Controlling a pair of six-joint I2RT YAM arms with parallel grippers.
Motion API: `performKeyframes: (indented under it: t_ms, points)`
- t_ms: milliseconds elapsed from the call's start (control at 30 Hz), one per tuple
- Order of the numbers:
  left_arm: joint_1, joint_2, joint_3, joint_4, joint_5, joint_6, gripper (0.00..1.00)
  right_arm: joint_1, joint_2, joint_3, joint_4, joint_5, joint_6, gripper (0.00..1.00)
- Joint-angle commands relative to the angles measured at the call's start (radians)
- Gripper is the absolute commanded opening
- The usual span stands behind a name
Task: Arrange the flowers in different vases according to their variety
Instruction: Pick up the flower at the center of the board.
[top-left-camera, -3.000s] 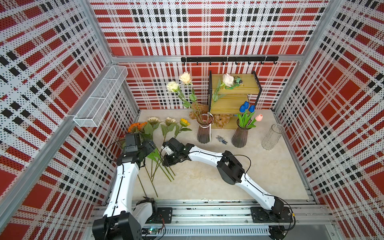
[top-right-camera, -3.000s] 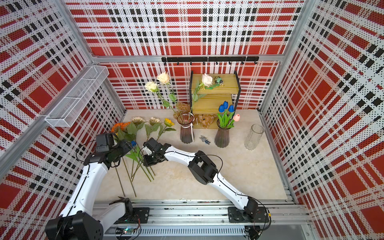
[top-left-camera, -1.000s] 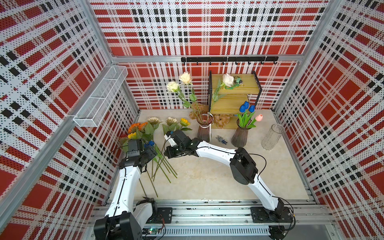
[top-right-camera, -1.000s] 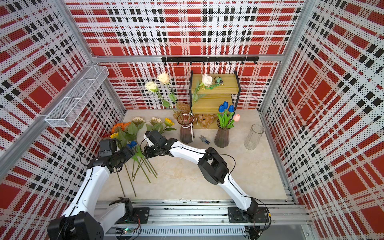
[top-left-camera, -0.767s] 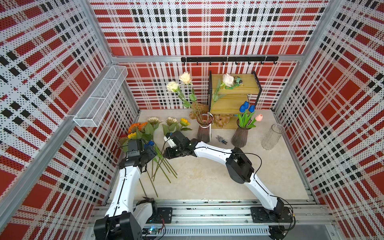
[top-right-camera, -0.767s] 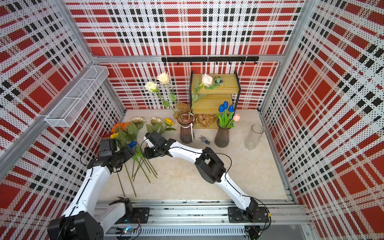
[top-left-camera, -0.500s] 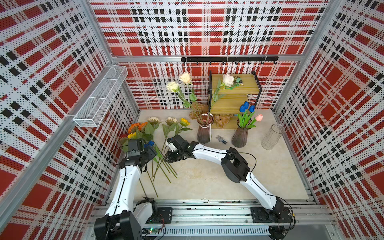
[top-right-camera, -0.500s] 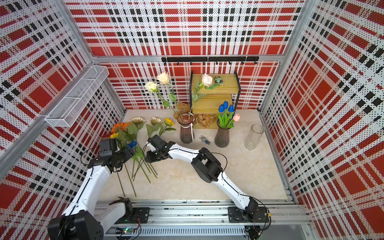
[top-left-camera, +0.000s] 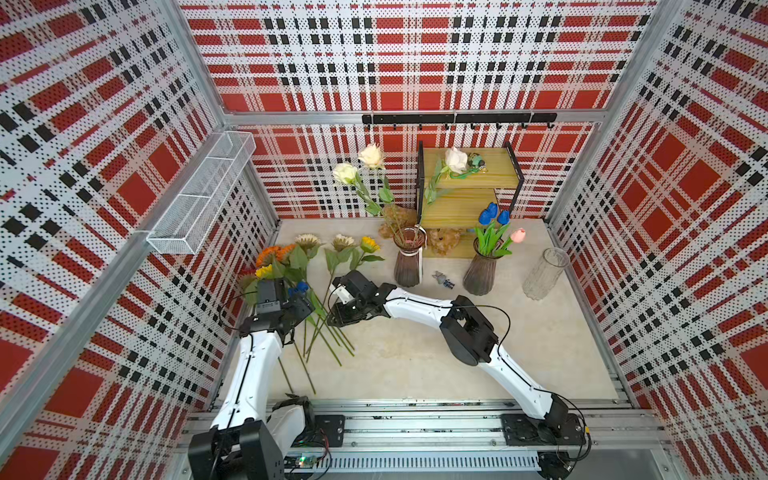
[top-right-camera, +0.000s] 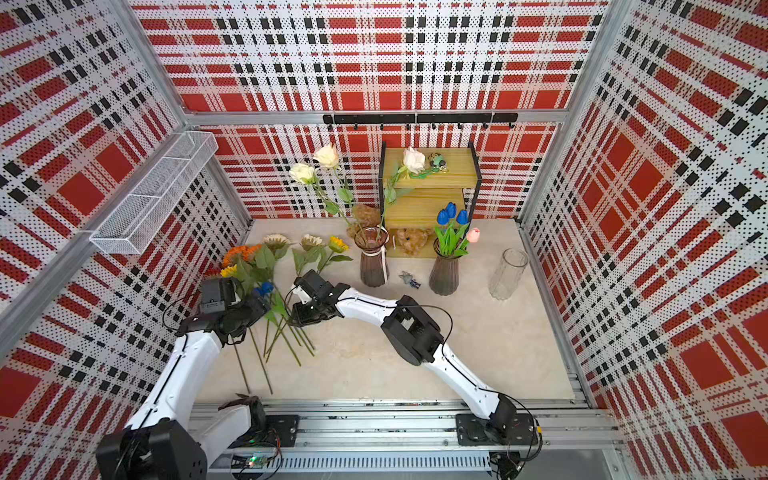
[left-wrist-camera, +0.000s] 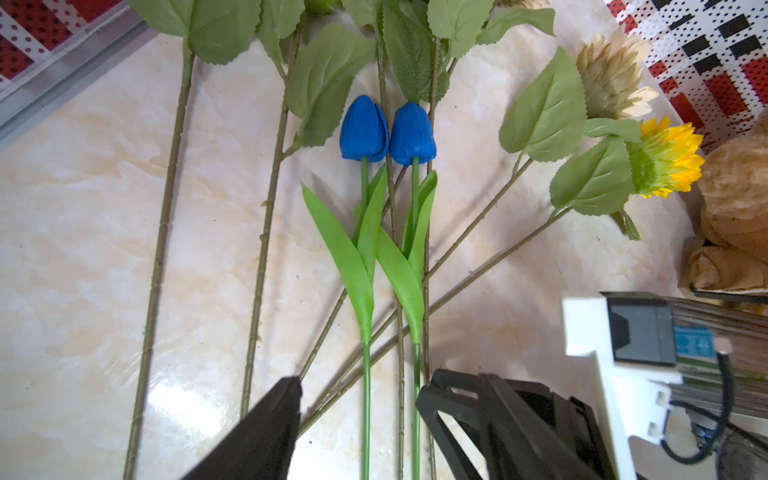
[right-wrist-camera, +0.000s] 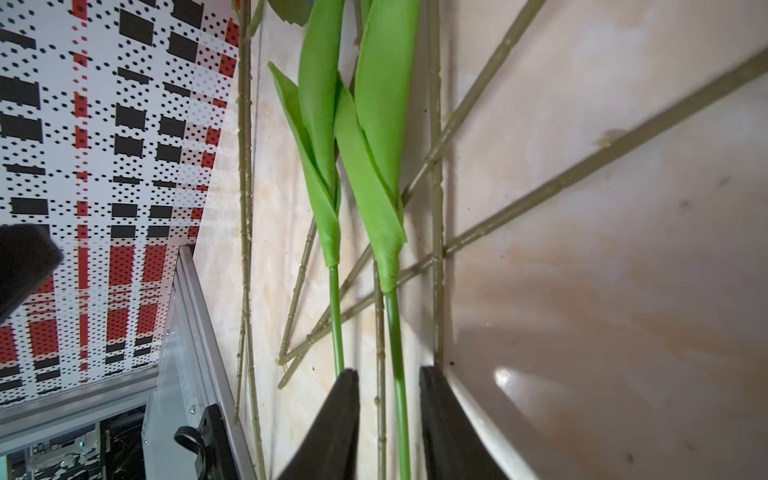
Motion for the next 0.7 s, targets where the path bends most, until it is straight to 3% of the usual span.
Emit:
performKeyframes:
  t_ms: [0,333,667]
  points:
    - [0.007,0.002,-0.011,0.021,-0.007,0.008,0.72,-0.005,0.037,0.029,-0.001,-0.022,0.007,0.31]
    - [0.007,0.006,-0.012,0.027,-0.006,0.007,0.73,-0.005,0.063,0.058,-0.014,-0.034,0.015,0.28]
    - [0.007,0.008,-0.014,0.028,-0.006,0.009,0.73,-0.007,0.054,0.056,-0.014,-0.023,0.014,0.05]
